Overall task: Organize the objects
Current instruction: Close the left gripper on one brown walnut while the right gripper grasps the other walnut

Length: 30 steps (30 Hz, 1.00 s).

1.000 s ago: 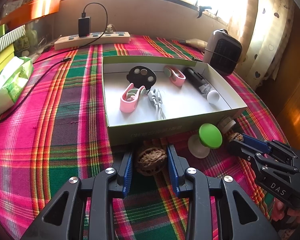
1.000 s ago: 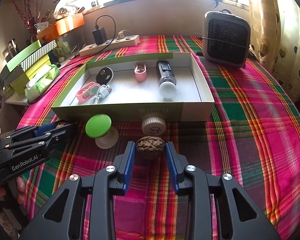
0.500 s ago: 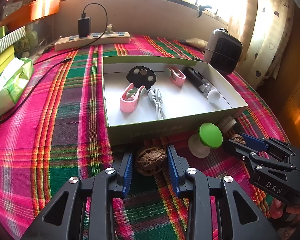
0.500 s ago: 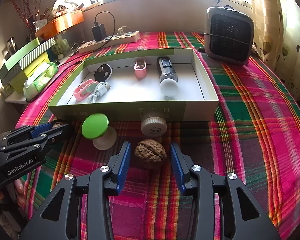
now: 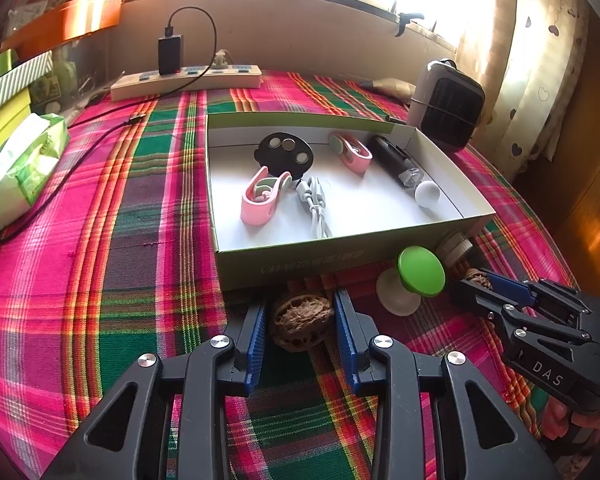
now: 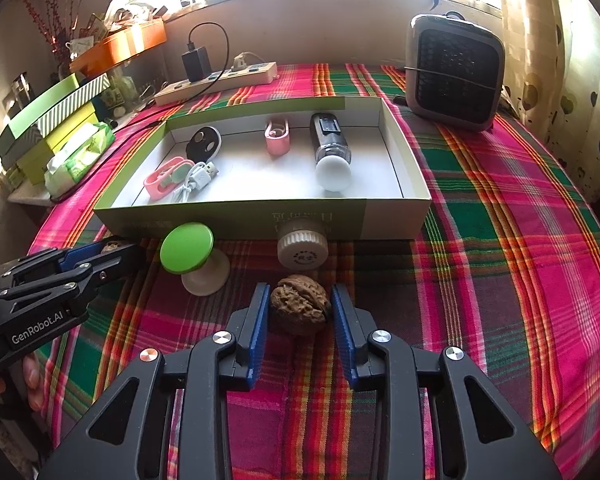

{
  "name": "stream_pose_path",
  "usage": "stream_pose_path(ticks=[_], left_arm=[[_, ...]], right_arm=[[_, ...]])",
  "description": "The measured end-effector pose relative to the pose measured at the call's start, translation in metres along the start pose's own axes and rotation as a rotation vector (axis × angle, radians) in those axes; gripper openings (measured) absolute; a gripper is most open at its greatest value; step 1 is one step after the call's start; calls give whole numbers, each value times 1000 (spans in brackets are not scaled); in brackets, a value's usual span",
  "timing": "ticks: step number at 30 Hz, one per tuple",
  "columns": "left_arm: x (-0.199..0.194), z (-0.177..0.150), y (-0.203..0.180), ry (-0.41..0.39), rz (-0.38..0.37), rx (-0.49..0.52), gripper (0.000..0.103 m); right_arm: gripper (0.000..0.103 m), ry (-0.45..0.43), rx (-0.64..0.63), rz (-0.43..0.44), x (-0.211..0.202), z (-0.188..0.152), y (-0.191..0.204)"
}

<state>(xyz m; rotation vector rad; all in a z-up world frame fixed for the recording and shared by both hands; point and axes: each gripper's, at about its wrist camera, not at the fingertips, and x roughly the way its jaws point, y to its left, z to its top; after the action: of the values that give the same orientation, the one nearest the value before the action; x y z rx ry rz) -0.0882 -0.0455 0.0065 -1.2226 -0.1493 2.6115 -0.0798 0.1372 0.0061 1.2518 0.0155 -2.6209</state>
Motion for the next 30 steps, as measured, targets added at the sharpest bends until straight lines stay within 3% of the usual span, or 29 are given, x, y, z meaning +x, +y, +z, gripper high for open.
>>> stream_pose_path(ticks=[22,30], left_arm=[[-4,-1,0,8,2,-4,30],[-20,6,-4,-31,12,18,30]], right_arm=[[32,-25,0,21,-7,2,-1],[32,-53,-2,40,-18,8,-3]])
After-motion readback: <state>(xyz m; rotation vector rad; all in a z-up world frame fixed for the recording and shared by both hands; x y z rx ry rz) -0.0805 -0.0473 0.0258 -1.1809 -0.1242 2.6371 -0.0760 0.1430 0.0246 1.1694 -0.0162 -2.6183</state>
